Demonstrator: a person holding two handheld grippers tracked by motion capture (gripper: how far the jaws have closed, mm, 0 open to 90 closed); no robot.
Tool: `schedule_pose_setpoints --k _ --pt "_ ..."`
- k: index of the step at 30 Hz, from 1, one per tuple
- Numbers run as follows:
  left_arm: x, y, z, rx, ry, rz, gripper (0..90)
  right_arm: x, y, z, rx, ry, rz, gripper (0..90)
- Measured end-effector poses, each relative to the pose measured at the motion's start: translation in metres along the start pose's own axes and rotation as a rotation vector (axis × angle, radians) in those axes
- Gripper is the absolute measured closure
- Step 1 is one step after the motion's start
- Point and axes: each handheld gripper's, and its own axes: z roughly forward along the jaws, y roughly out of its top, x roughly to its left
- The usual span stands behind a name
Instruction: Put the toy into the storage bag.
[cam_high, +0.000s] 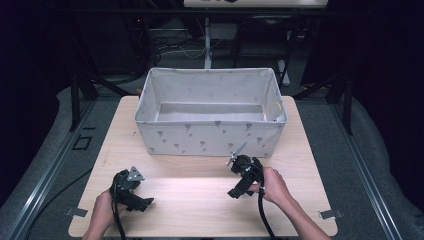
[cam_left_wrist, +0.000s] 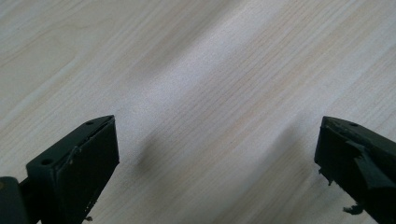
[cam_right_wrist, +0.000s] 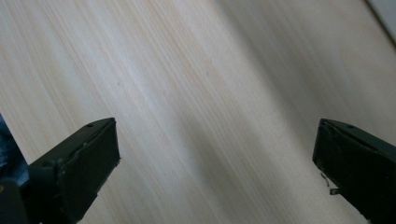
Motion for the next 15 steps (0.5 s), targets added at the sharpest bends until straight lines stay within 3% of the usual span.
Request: schedule_pose_setpoints --k 4,15 --pt "0.000 0.000 0.000 -0.003 -0.002 -0.001 0.0 -0.002 -0.005 0.011 0.034 0.011 0.015 0.4" --pt "-0.001 0.001 0.000 -0.001 -0.008 0.014 0.0 -0.007 -0.009 0.013 0.064 -0.005 0.030 0.4"
